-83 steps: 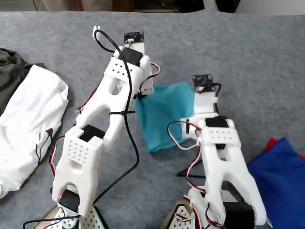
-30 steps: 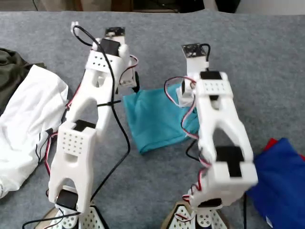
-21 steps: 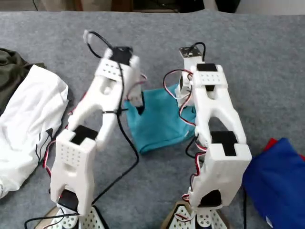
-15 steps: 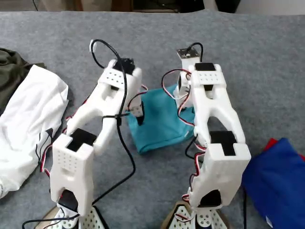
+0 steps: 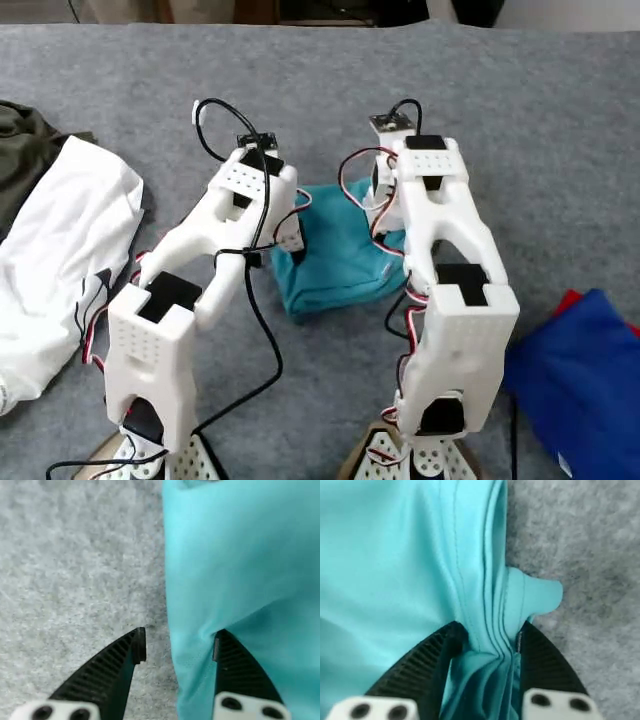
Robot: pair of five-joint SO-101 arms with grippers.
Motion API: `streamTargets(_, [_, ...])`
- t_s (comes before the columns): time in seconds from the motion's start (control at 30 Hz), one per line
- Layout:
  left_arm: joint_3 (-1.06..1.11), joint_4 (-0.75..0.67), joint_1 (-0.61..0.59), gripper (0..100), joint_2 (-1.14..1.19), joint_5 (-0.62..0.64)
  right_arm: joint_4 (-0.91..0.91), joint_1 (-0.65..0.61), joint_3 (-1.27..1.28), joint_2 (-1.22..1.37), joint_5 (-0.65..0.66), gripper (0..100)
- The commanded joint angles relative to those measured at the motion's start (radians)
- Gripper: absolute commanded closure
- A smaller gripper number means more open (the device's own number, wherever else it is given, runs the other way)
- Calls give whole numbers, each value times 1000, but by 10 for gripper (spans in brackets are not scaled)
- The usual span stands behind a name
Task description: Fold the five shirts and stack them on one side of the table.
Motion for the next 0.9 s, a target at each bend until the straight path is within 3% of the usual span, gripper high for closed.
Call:
streamTargets(0.0, [-52, -23, 6, 768, -61, 12, -8, -10, 2, 36, 0, 817])
streamTargets(0.2, [-51, -44, 17, 771, -54, 71, -8, -8, 2, 64, 31, 992])
streamTargets(0.57, [-49, -146, 69, 775, -51, 232, -8, 65, 4, 65, 72, 989])
streamTargets(0.77, [15, -222, 63, 946, -53, 235, -8, 61, 4, 65, 72, 989])
streamTargets(0.87, [17, -215, 49, 980, -53, 233, -8, 64, 4, 65, 72, 990])
